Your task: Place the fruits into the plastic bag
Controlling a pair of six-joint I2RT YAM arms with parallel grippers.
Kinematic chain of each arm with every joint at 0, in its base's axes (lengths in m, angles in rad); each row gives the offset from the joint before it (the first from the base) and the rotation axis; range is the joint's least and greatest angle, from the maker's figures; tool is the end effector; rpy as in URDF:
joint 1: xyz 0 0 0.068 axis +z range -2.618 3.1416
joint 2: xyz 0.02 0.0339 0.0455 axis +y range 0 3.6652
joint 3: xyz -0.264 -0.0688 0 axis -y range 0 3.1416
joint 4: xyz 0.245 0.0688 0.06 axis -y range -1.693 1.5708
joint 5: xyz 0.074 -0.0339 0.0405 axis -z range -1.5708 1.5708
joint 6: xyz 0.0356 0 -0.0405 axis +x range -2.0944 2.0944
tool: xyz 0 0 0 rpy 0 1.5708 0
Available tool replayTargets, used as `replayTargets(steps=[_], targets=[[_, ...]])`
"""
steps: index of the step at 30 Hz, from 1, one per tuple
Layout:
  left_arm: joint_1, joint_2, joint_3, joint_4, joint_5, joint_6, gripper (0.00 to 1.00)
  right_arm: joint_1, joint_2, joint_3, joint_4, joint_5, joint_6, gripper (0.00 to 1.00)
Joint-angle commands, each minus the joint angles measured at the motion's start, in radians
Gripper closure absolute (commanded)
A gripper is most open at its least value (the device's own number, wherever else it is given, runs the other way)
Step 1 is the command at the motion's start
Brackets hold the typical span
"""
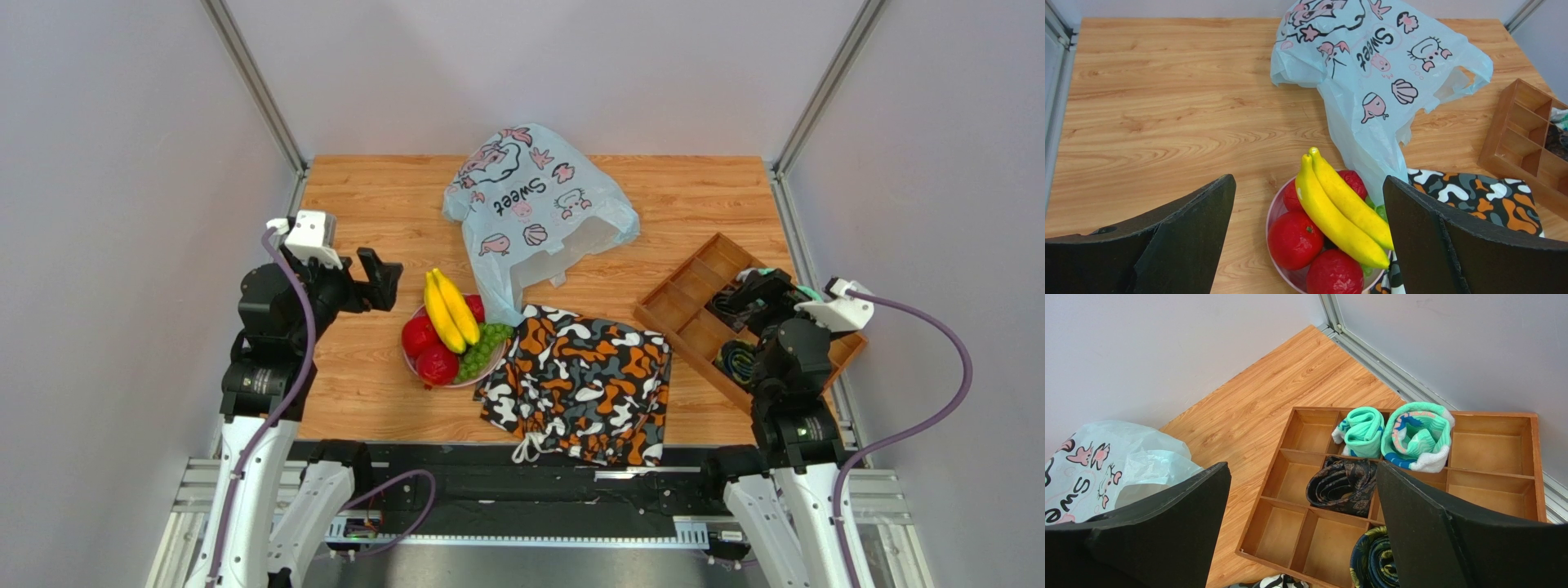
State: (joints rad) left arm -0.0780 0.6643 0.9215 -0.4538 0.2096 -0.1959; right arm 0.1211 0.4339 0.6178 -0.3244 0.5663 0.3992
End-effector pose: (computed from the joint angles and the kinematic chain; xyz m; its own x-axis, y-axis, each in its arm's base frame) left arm 0.1395 -0.0183 0.3753 -0.2455 -0.1718 -0.9541 0.2364 0.9439 -0.2308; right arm 0.1149 -0.0053 0.3137 0.0373 0.3350 -0.9415 0.4460 0.8375 0.3156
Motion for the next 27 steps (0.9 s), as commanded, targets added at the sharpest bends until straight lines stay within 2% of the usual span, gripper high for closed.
replayTargets(steps=[1, 11, 14, 17, 19, 20, 21, 22, 27], targets=[[0.003, -0.002, 0.022, -0.002, 0.022, 0.004, 0.01, 0.002, -0.015, 0.026, 0.042, 0.001, -0.003, 0.07], [0.004, -0.003, 0.0, 0.023, 0.076, 0.016, 0.01, 0.002, -0.001, 0.046, 0.058, -0.065, -0.04, 0.11], [0.004, 0.004, -0.001, 0.032, 0.109, 0.016, 0.01, 0.0, 0.023, 0.06, 0.088, -0.169, -0.074, 0.13], [0.004, 0.006, -0.009, 0.053, 0.187, 0.019, 0.01, 0.003, 0.104, 0.103, 0.104, -0.444, -0.112, 0.19], [0.004, 0.006, -0.012, 0.064, 0.212, 0.024, 0.01, 0.005, 0.21, 0.132, 0.096, -0.549, -0.115, 0.24], [0.004, 0.004, -0.015, 0.067, 0.229, 0.024, 0.01, 0.023, 0.245, 0.148, 0.088, -0.633, -0.12, 0.26], [0.004, 0.004, -0.016, 0.069, 0.234, 0.024, 0.01, 0.041, 0.291, 0.183, 0.079, -0.64, -0.12, 0.29], [0.004, 0.004, -0.018, 0.072, 0.238, 0.027, 0.01, 0.069, 0.33, 0.197, 0.068, -0.637, -0.129, 0.29], [0.004, 0.011, -0.03, 0.087, 0.277, 0.016, 0.01, 0.357, 0.595, 0.281, 0.099, -0.568, -0.171, 0.31]])
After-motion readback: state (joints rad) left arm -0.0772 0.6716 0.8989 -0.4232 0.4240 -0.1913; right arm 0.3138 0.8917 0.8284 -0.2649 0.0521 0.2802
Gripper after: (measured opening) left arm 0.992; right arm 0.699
